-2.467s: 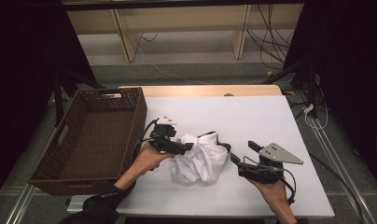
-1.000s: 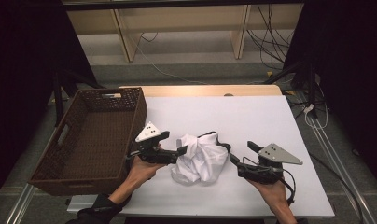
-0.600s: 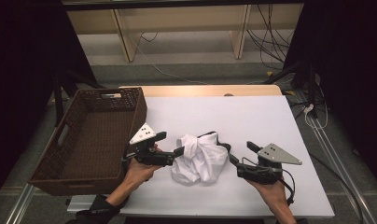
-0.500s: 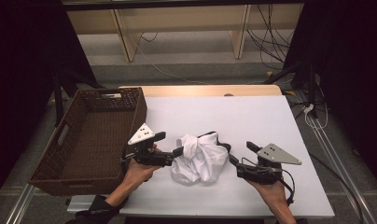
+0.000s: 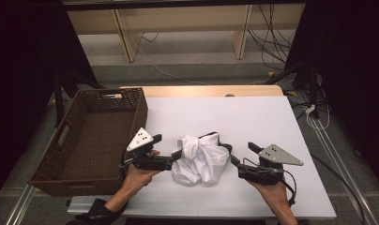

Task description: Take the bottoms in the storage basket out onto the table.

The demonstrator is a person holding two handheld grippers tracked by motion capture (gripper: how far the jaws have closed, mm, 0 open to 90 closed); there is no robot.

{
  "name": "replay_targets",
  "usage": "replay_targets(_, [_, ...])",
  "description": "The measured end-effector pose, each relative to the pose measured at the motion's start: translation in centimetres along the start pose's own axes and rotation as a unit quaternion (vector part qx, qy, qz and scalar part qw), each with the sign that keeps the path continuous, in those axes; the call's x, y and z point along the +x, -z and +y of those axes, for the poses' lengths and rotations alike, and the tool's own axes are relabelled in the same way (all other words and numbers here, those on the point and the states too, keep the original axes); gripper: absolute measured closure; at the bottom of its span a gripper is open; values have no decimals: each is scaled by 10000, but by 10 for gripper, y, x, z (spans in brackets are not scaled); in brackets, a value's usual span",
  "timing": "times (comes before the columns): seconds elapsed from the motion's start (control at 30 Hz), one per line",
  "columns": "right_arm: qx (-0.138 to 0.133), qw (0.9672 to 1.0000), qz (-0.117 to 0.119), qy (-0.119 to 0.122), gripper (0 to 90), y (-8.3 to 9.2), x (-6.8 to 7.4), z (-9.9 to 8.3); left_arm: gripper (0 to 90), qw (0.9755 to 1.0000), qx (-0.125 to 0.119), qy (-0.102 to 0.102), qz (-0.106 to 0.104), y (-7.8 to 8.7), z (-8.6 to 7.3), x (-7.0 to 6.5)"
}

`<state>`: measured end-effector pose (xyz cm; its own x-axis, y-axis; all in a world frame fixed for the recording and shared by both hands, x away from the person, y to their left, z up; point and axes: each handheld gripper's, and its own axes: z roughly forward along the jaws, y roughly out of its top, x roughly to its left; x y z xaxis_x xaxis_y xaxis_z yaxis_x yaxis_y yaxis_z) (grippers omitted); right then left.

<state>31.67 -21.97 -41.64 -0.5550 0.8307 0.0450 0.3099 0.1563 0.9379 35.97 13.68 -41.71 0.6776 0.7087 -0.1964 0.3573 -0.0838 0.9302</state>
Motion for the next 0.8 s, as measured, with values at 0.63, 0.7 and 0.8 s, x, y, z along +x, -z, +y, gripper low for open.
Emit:
replay_targets(0.63, [11,10000,12,15,237,0,0,0,0,10000,-37,-2,-10,2,-1,4])
replay_targets(0.7, [13,10000,6,14,237,0,0,0,0,10000,-34,-31,-10,2,-1,4])
replay_targets(0.8, [15,10000,4,19,237,0,0,0,0,10000,-34,-15,-15,2,-1,4])
